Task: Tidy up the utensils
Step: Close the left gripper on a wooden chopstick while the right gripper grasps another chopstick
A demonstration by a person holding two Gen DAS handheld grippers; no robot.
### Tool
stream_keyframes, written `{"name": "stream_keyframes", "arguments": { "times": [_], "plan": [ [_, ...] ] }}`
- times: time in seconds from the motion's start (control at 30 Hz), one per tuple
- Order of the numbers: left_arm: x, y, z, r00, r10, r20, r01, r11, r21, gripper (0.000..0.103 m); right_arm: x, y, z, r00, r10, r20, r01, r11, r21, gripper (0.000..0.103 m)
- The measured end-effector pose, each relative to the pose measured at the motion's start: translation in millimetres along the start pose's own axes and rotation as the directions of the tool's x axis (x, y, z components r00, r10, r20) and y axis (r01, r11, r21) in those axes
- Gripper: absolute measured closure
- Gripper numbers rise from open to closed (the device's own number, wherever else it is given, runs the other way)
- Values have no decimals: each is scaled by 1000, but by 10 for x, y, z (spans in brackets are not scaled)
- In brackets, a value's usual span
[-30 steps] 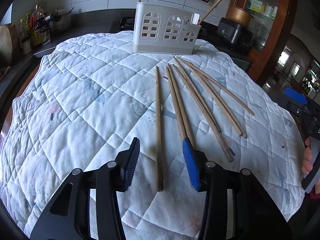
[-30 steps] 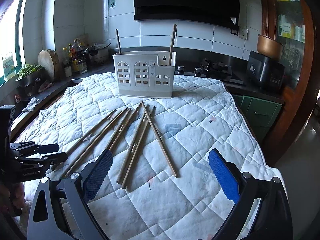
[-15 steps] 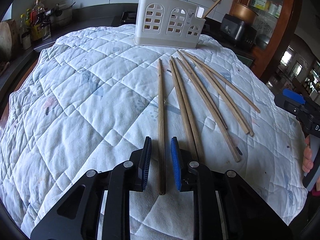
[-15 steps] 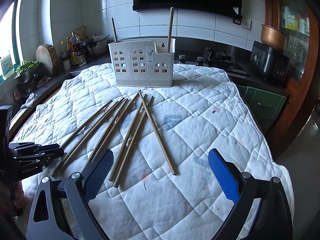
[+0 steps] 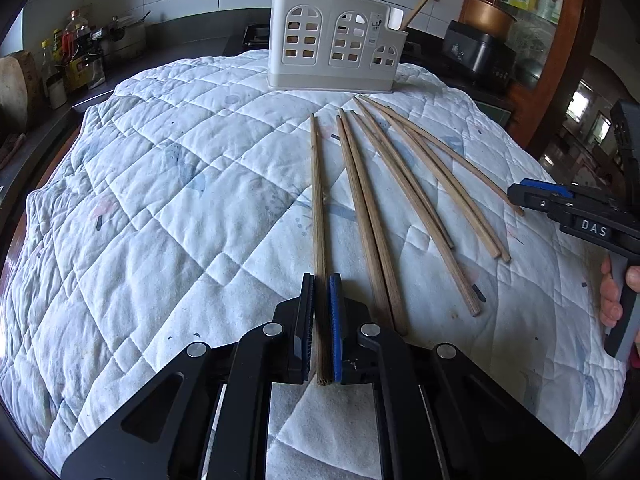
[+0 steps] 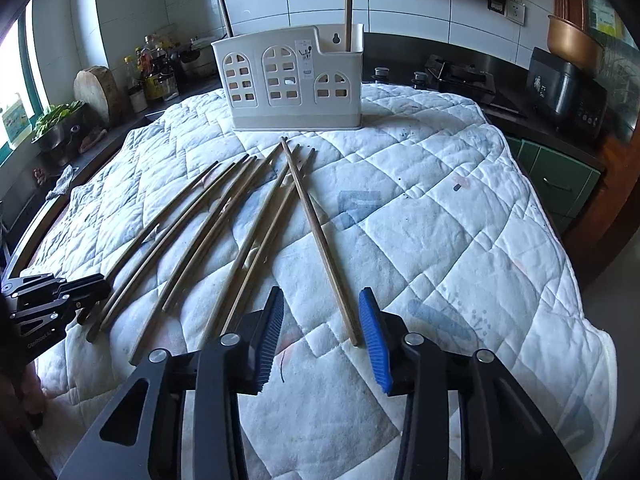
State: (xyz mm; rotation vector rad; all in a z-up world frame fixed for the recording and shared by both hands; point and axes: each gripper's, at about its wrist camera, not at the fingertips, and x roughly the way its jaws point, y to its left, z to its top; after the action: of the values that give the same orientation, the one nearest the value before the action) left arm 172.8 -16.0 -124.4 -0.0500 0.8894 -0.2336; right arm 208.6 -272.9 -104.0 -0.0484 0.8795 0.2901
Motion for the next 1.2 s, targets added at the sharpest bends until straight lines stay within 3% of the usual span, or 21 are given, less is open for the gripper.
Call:
{"name": "stream_keyframes", "arguments": {
  "times": [0.23, 0.63, 0.87, 1.2],
  "plan": [
    [5, 50, -1, 999, -37, -3, 36, 999, -30, 96, 216, -7, 38, 999, -19, -38, 18, 999, -35, 78],
    [66, 112, 94, 993, -88, -73, 85, 995, -43, 95, 284, -28, 59, 999, -23, -42, 21, 999, -41, 78],
    [48, 86, 95, 995, -72, -70, 71, 997, -26, 96, 270, -25, 59, 998, -54, -26, 53, 998, -44, 95],
    [-251, 93, 231, 996, -89, 8, 89, 996, -10, 97, -169, 38, 88, 995, -71, 69, 74, 996, -49, 96]
  ]
}}
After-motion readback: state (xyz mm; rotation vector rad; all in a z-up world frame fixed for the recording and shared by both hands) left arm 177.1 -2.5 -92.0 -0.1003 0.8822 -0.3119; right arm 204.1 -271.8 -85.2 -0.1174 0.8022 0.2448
